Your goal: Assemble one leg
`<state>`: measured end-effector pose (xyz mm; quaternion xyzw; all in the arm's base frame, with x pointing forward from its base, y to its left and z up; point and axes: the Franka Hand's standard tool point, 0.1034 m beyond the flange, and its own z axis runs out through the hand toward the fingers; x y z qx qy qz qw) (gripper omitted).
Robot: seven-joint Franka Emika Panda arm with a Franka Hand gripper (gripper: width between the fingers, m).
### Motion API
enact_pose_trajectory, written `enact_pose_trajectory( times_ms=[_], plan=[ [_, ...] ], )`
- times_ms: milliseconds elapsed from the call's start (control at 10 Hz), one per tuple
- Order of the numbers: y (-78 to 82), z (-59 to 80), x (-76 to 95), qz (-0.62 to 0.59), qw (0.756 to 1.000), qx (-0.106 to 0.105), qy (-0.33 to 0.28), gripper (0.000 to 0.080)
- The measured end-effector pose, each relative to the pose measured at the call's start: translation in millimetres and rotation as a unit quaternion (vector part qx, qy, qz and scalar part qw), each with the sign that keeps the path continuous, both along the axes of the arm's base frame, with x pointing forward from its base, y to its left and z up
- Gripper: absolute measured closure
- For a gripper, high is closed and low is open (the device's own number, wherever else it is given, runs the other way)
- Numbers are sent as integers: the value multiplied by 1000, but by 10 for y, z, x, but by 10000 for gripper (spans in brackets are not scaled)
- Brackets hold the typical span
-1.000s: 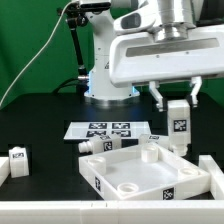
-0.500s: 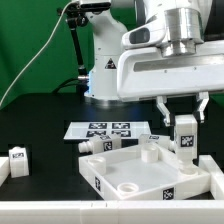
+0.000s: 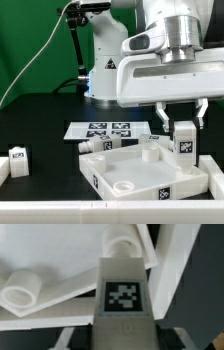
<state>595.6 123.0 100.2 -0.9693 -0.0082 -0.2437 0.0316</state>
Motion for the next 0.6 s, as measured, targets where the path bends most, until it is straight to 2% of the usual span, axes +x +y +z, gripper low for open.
enact_pose_trajectory(
  times_ms=[400, 600],
  plan=[
    [34, -77, -14, 2, 1000, -4, -19, 515],
    [36, -79, -21, 0, 998, -7, -56, 515]
  ],
)
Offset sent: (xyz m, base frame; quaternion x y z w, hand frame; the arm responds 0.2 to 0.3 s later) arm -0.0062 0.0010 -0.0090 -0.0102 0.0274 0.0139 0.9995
